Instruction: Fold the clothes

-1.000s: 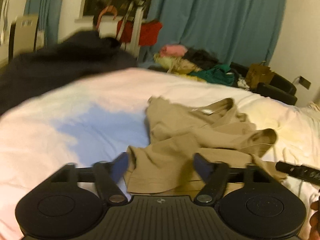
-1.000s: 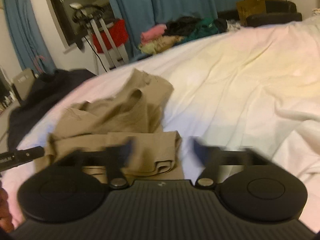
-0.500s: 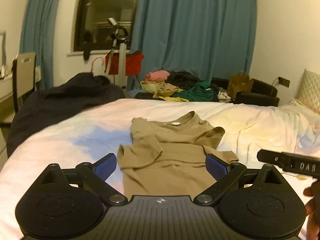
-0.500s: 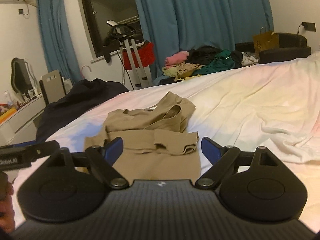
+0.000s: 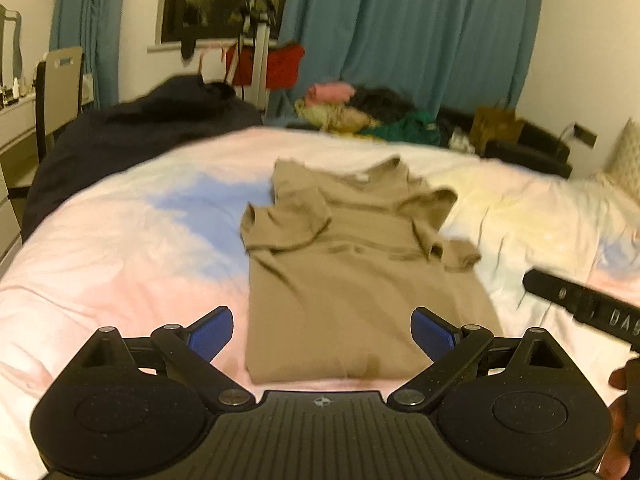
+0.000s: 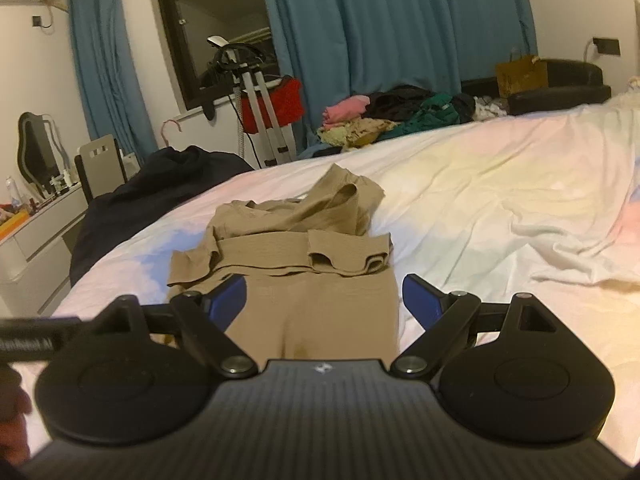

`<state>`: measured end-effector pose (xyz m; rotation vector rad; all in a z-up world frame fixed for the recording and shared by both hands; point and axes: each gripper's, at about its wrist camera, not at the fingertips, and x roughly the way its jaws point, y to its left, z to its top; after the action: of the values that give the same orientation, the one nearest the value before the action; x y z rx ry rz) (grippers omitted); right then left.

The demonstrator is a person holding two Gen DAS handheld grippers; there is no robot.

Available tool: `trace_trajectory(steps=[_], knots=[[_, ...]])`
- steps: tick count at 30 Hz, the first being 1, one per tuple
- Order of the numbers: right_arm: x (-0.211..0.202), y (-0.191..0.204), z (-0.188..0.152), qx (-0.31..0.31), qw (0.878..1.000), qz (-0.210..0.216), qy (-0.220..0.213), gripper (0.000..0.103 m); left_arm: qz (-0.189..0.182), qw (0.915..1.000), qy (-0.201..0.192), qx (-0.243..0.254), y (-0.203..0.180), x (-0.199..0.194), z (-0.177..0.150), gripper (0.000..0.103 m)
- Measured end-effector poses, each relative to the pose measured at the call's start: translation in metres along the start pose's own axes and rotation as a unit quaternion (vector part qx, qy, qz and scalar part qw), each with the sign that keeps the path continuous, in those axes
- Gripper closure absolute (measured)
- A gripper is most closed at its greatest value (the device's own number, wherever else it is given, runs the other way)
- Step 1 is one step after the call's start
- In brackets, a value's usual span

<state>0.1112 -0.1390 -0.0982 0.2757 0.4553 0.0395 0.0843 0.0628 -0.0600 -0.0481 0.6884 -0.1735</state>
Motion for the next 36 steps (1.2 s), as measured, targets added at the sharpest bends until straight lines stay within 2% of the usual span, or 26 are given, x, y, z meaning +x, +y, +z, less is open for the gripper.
trace_trajectory(steps=[5,7,9,11,14,18,21,24,26,28,29,33,35,36], knots=[[0.006,-0.007,-0.002,0.022,1.000,-0.003,0.012,0.017,0.006,0.9994,0.032,0.010,-0.002,0.015,-0.006,0.006],[0.007,-0.008,-0.003,0.026,1.000,-0.006,0.016,0.017,-0.004,0.9983,0.057,-0.013,0.002,0.018,-0.007,0.006],[0.009,-0.010,-0.003,0.032,0.999,-0.013,0.024,0.017,-0.032,0.9934,0.087,-0.068,0.012,0.019,-0.010,0.006],[0.011,-0.013,-0.004,0.041,0.998,-0.021,0.033,0.017,-0.071,0.9825,0.112,-0.131,0.025,0.022,-0.018,0.006],[0.014,-0.020,-0.006,0.066,0.997,-0.022,0.045,0.017,-0.105,0.9628,0.140,-0.206,0.040,0.034,-0.026,0.006],[0.019,-0.029,-0.008,0.099,0.993,-0.023,0.059,0.017,-0.121,0.9384,0.158,-0.283,0.056,0.058,-0.032,0.006],[0.022,-0.037,-0.010,0.129,0.989,-0.021,0.071,0.017,-0.145,0.9253,0.138,-0.322,0.063,0.067,-0.032,0.007],[0.023,-0.042,-0.013,0.157,0.985,-0.011,0.078,0.017,-0.176,0.9196,0.087,-0.340,0.070,0.058,-0.027,0.010],[0.024,-0.046,-0.014,0.174,0.981,-0.004,0.082,0.017,-0.200,0.9103,0.058,-0.358,0.076,0.052,-0.027,0.010],[0.024,-0.049,-0.016,0.192,0.978,0.003,0.086,0.017,-0.206,0.9019,0.054,-0.376,0.078,0.054,-0.030,0.011],[0.025,-0.051,-0.017,0.201,0.976,0.006,0.088,0.017,-0.198,0.9016,0.062,-0.380,0.078,0.058,-0.031,0.012],[0.026,-0.057,-0.020,0.236,0.967,0.020,0.096,0.016,-0.163,0.9000,0.104,-0.391,0.079,0.078,-0.037,0.028],[0.027,-0.060,-0.021,0.253,0.962,0.027,0.101,0.016,-0.151,0.8999,0.110,-0.394,0.080,0.085,-0.038,0.040],[0.027,-0.062,-0.022,0.262,0.959,0.031,0.103,0.016,-0.147,0.9015,0.101,-0.394,0.081,0.086,-0.036,0.053]])
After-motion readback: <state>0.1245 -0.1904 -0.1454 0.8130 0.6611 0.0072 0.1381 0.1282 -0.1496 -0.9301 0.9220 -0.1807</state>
